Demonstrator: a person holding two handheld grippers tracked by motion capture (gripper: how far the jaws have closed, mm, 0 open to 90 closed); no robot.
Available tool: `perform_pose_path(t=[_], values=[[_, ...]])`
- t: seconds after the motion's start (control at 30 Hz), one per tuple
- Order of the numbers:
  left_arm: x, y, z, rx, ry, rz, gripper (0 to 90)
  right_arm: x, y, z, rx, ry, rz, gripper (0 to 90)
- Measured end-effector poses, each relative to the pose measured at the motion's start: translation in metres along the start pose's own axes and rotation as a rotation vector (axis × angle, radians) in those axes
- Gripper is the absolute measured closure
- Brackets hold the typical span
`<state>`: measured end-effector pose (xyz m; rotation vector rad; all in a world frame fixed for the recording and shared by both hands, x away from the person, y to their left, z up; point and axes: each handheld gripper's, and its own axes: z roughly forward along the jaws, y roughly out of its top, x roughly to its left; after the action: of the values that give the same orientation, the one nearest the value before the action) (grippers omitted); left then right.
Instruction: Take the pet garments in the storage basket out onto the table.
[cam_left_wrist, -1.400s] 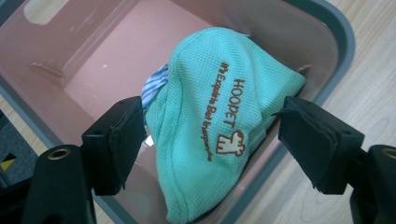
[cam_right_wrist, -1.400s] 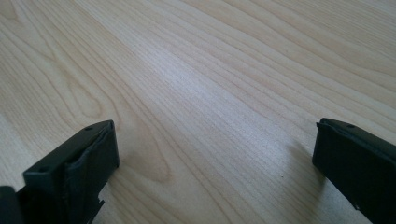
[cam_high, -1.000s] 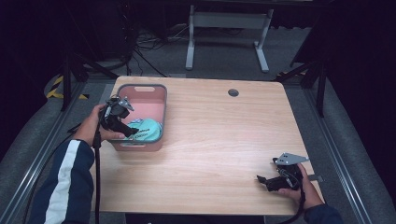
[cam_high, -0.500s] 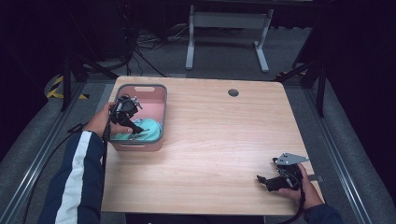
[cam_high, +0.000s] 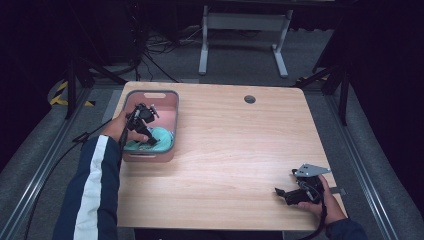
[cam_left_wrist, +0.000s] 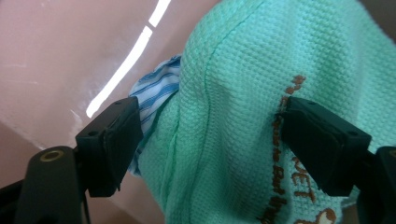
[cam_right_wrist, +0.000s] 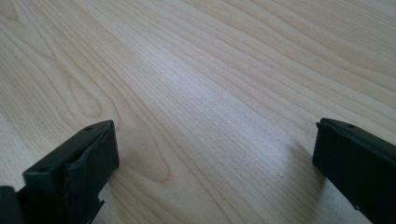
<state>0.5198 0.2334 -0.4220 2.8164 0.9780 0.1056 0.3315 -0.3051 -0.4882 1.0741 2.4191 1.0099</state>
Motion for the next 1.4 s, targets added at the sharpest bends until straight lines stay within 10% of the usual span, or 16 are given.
perform_pose_path(t=[0.63,1.4], values=[[-0.001,0.008,0.015,0.069,-0.004,-0.040,15.8,0.000,0.000,0.000,0.000,0.000,0.000,0.6],[-0.007,0.002,0.003,0.027,-0.019,-0.014,68.3,0.000,0.000,0.000,0.000,0.000,0.000,0.6]])
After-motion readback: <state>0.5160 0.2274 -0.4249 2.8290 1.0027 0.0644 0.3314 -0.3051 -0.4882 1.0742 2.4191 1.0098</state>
